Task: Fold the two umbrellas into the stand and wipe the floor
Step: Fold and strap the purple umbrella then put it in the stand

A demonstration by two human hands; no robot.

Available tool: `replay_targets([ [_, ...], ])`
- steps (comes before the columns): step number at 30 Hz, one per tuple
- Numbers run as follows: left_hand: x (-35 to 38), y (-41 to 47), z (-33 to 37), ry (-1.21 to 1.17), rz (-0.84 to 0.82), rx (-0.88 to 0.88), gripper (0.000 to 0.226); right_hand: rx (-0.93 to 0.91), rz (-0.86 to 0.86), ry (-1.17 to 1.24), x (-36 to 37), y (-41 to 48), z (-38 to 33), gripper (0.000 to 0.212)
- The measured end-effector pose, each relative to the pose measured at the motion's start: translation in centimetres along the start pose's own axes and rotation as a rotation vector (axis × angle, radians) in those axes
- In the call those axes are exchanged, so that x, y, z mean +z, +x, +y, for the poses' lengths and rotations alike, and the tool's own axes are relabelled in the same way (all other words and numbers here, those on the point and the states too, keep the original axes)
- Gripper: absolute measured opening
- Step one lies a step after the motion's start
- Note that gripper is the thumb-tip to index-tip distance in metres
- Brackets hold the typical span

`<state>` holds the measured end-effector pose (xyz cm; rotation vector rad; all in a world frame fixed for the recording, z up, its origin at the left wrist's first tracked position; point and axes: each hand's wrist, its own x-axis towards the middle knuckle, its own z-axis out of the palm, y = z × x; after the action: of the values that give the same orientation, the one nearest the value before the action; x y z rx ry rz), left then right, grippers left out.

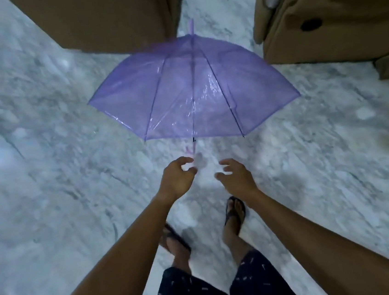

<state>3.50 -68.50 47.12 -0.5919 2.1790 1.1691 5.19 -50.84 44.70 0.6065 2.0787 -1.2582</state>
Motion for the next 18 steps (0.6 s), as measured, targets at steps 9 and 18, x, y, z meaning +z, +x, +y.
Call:
replay_targets([
  [9,8.1,25.2,-17.0,-0.018,-0.056,-0.119,0.032,0.128,-0.067,-0.062,10.5,23.5,12.8,0.042],
  [18,14.1,44.2,-25.3,-0.014,-0.081,-0.021,0.023,0.010,-0.057,-0.025,17.4,45.1,15.2,0.035],
])
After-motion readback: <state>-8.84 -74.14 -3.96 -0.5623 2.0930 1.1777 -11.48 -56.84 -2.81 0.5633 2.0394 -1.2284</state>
